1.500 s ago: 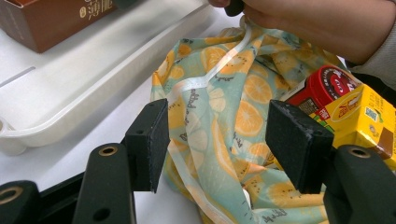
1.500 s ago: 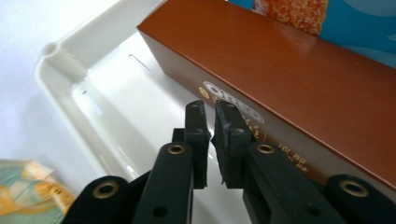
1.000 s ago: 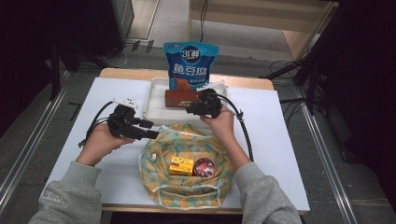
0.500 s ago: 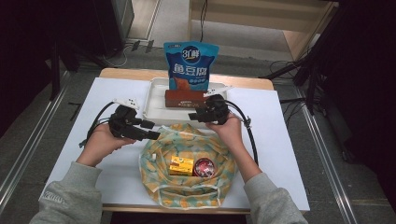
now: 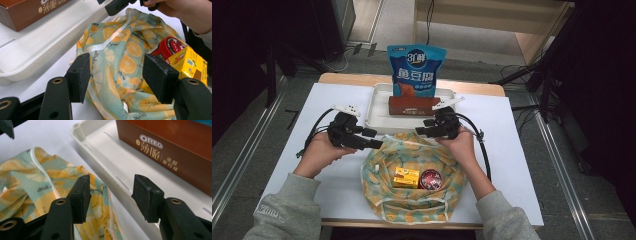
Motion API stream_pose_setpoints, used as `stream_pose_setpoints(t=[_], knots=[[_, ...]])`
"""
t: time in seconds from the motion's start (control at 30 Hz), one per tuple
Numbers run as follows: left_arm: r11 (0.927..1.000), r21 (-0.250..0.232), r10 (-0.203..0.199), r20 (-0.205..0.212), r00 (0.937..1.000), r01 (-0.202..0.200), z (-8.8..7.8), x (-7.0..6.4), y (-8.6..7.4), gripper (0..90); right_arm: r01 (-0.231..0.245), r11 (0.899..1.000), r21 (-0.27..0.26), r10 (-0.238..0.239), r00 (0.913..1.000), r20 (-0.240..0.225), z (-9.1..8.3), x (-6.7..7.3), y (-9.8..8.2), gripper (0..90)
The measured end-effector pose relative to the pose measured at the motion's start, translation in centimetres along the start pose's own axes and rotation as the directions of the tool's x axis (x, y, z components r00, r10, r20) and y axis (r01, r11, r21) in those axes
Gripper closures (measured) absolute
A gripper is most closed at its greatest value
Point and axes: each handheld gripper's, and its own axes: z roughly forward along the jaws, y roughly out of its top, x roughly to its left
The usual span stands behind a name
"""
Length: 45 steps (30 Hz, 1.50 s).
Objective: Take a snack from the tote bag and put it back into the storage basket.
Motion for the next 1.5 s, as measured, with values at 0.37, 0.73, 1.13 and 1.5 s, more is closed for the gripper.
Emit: stream_pose_setpoints(t=[0.37,0.73,1.13,1.5], knots=[[0.9999,0.001,0.012,0.005,0.9999,-0.012,0.0,-0.5,0.1,39.7,0.007,1.000,0.000,-0.007,0.9999,-0.007,-0.5,0.5,-0.8,46.0],[0.9990,0.000,0.045,0.022,0.9988,-0.045,0.2,-2.1,0.5,39.8,0.002,1.000,-0.003,-0.002,1.0000,-0.006,-1.4,0.8,-1.3,44.2],[0.9958,0.020,0.088,0.036,0.9955,-0.089,1.1,-3.8,0.6,40.0,0.014,1.000,0.000,-0.014,0.9999,0.004,-1.7,1.0,-1.7,43.5],[0.9929,0.021,0.116,0.054,0.9918,-0.117,1.6,-5.1,0.4,40.1,0.025,1.000,0.000,-0.025,0.9997,-0.002,-1.8,1.1,-1.9,42.8]])
